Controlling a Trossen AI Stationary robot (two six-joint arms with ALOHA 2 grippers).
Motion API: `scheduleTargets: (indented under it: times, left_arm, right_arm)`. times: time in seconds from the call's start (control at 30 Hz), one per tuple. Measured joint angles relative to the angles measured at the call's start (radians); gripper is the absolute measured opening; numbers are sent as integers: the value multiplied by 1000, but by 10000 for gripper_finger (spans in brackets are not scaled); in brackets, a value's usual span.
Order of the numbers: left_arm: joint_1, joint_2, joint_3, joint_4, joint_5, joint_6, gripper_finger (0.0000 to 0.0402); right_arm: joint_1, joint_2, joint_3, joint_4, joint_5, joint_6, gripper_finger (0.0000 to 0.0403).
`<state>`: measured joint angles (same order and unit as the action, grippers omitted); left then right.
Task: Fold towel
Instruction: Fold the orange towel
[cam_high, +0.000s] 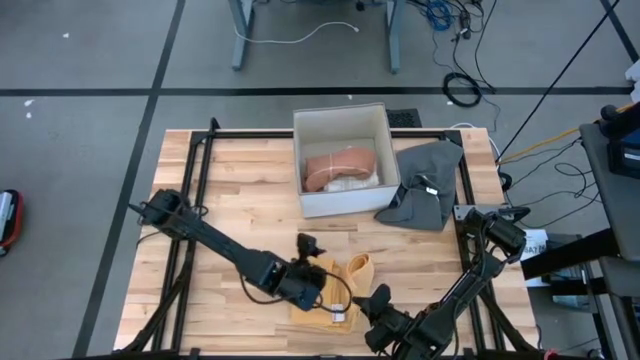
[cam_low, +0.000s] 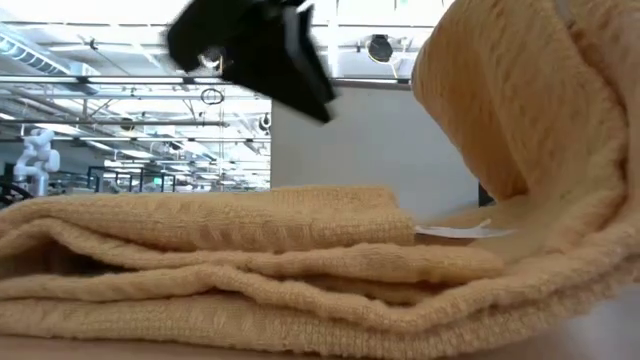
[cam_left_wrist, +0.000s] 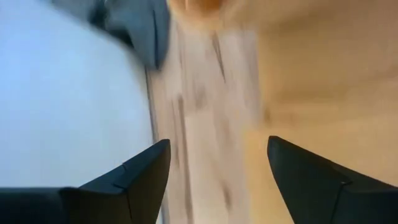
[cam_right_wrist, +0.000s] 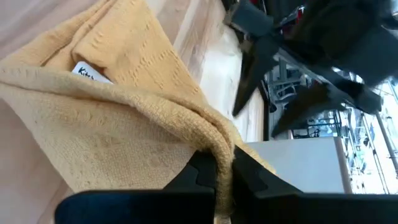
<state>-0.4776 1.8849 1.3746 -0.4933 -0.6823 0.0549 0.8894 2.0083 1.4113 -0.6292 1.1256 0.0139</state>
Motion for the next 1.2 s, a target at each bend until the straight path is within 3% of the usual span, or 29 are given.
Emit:
scheduleTargets:
  times: [0.13,0.27,0.43,0.53,0.77,1.0,1.13,1.2]
  left_arm:
    - [-22,-1,-3,-205,29,-220,275]
    - [-36,3,-40,-307,69,-387,275]
    - [-37,3,-111,-297,213,-495,275]
    - [-35,4,-162,-269,246,-544,275]
    - [-40,2,-262,48,355,-513,275]
    - [-13,4,-263,119,359,-473,275]
    - [8,4,-263,141,359,-469,275]
    - [15,5,-263,163,358,-465,275]
  right_arm:
    - [-1,0,0,5,-6,-22,1]
    - [-2,-1,0,17,-23,-37,2]
    - [-14,-1,2,41,-51,-57,2]
    - [-22,-1,2,68,-61,-85,3]
    - [-50,-1,2,162,-126,-183,3]
    - [-99,2,2,310,-199,-334,3]
    - [-138,4,2,355,-331,-355,3]
    - [-153,16,2,373,-344,-364,4]
